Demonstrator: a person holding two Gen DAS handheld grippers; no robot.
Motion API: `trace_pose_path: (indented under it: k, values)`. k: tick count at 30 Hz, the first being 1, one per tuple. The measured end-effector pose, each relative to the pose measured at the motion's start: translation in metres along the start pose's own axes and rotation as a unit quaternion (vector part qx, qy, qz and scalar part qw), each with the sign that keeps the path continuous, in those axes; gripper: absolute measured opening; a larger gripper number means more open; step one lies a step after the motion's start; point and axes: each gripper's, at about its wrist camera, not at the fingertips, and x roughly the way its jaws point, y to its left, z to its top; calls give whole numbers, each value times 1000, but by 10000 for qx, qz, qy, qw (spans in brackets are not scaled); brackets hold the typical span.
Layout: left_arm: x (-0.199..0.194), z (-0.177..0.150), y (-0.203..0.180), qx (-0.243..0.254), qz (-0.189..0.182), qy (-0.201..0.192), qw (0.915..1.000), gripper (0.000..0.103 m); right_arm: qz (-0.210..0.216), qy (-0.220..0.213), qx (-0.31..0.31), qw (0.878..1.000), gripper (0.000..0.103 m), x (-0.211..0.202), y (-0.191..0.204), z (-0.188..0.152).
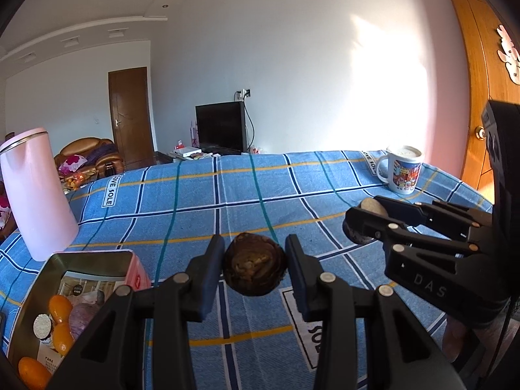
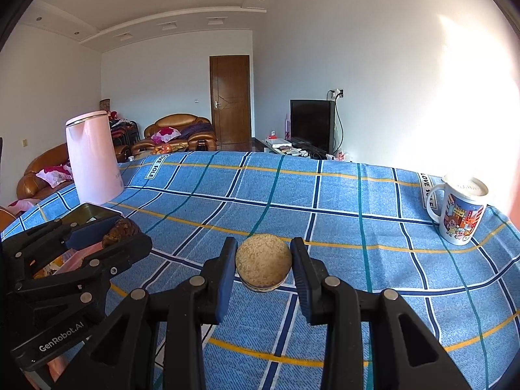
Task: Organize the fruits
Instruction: 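Hold the brown fruit and beige biscuit raised above the bed cover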
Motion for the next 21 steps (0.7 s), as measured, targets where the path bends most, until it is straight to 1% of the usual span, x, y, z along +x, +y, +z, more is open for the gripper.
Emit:
trace_pose_path:
  k: [4,21]
  values:
    - [-5,0,1,-13,22,-115,9999,40,8,-102,-23,9999,35,-4,0,-1]
    - [-16,-2,0,21,105,-395,9992,40,-47,-369,-63,9993,35,-15,1,-2]
